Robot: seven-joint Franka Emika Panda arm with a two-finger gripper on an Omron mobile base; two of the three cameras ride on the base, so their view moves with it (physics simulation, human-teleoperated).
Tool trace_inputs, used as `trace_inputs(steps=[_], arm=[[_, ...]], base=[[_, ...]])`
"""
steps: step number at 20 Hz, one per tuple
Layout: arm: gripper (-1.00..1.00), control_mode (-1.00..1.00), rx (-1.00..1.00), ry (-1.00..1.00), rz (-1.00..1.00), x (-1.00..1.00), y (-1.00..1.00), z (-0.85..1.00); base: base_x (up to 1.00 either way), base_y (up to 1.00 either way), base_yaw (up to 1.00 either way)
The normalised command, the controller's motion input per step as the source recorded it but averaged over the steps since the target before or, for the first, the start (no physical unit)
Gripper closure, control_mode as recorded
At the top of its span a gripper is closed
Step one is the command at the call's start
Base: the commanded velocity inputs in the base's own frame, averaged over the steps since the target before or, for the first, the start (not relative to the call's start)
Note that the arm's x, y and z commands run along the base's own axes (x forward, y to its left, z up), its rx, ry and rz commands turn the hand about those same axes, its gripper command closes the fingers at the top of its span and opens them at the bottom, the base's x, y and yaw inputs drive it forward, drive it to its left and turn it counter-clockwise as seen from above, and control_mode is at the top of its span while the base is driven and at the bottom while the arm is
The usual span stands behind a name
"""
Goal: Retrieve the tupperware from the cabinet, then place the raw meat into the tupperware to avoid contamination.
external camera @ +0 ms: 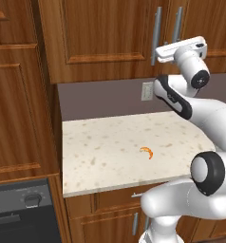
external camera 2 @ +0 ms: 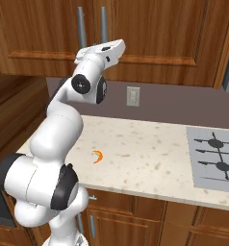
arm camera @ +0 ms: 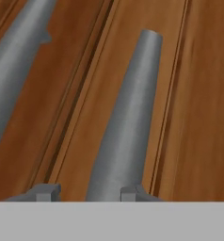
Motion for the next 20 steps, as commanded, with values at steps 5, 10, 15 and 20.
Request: trace_inputs(steps=[5, 10, 15, 20], arm=[[1.0, -1.0, 0.0, 0.0, 0.0, 0.27, -0.34, -0.22], [1.0, -1.0, 0.0, 0.0, 0.0, 0.36, -0.28, -0.3], [1.0, -1.0, 0.0, 0.0, 0.0, 0.36, -0.27, -0.33], [1.0, -1.0, 0.0, 0.0, 0.0, 0.32, -0.34, -0.33]], base=[[0.0, 0.0, 0.0], [0.0, 0.0, 0.0], [0.0, 0.0, 0.0], [0.0, 0.0, 0.0]])
